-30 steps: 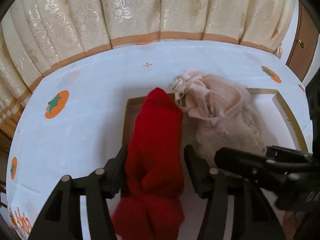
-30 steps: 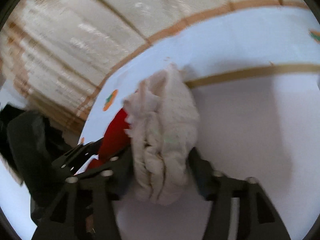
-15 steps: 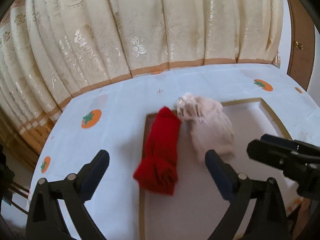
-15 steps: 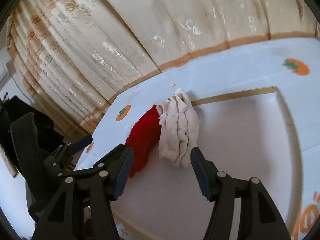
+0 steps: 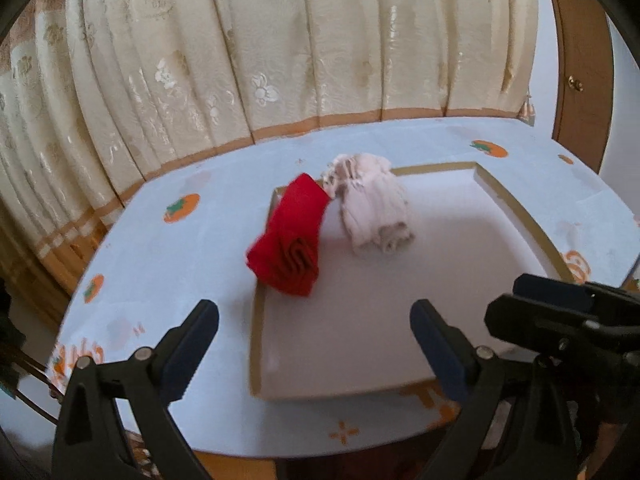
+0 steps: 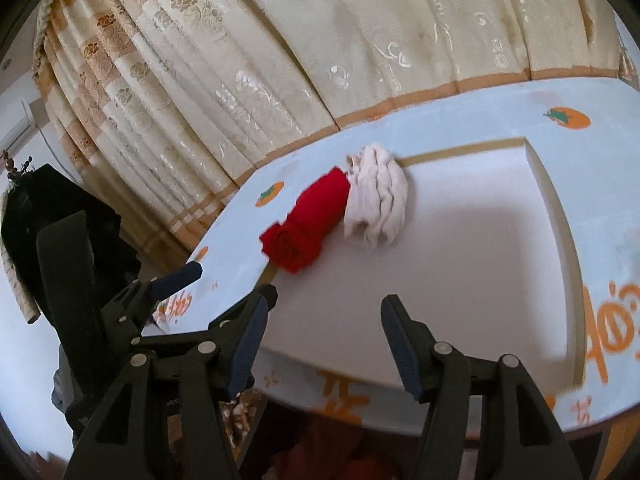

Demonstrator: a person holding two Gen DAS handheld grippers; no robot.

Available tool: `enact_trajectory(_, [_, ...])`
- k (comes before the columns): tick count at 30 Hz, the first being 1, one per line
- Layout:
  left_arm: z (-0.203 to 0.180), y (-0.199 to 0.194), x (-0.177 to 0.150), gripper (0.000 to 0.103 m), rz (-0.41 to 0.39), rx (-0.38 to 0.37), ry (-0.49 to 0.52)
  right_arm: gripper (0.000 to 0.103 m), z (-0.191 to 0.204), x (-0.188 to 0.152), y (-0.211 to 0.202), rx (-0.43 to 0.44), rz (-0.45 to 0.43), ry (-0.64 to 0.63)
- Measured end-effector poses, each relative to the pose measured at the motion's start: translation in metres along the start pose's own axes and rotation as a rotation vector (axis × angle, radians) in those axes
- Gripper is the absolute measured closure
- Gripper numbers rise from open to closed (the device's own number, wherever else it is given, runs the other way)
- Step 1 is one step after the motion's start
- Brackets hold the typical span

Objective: Take underwear out of drawer
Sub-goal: 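Withdraw both tools from the tray and lower them toward the open drawer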

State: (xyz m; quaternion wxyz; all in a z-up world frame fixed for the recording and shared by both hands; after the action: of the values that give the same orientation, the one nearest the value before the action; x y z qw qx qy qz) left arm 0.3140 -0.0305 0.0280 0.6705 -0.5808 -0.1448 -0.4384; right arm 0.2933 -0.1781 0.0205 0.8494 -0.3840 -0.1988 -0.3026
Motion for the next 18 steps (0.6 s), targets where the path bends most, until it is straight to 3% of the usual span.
enact_trajectory(18, [-0.024,-0.023,-0.052,0.005,0.022,-0.087,-0.005,0.041,-0.015,-0.051,-0.032,-0.003,0.025,0.005])
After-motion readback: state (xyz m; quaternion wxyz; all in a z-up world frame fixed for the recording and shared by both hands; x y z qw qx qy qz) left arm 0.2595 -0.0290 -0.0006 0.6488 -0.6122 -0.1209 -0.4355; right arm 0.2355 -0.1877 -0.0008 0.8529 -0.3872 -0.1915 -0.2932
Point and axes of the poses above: each gripper's, at about its wrist camera, not at the fingertips, and y roughly the way its jaws point, z to its left, x to its top, the point moved 7 cm from there along y, roughly the way its jaws point, and after that the axes turned 11 degrees about y, right-handed, at the moved point
